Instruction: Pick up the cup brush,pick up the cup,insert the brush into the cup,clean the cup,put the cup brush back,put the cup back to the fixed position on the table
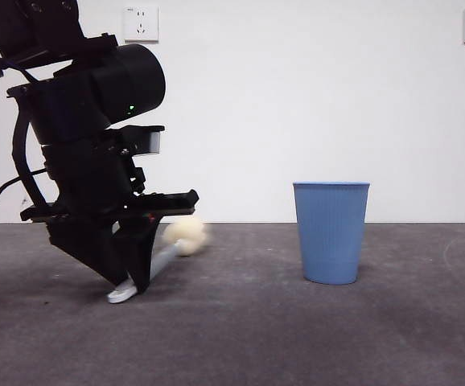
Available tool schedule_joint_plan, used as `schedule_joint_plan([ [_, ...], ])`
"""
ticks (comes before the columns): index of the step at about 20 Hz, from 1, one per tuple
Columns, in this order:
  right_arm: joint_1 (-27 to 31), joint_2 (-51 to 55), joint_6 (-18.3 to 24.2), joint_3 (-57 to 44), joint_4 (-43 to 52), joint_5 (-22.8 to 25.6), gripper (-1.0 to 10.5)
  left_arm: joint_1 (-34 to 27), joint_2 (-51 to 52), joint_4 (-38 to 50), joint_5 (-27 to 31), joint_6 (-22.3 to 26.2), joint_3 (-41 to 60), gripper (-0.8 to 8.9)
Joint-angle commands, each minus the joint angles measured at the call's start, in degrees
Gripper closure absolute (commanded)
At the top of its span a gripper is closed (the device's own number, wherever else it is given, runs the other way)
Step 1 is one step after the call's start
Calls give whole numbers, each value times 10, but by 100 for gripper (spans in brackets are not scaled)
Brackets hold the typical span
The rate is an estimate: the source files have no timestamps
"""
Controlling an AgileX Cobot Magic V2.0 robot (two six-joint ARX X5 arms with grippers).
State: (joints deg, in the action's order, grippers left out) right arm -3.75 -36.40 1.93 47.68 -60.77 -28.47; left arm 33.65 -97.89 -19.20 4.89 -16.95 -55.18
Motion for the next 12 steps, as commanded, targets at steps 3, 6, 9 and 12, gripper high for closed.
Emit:
schedule_joint_plan([
  [3,-1,0,-6,1,3,-1,321,5,-4,-3,-10,0,-1,822],
  [6,-1,-3,-38,1,3,-1,321,4,8,-24,-9,3,-4,822],
  [9,-1,-19,-41,1,8,-1,321,4,42,-33,-8,7,-4,822],
  [12,-3,-27,-38,1,48,-8,321,4,94,-48,-9,22,-4,822],
])
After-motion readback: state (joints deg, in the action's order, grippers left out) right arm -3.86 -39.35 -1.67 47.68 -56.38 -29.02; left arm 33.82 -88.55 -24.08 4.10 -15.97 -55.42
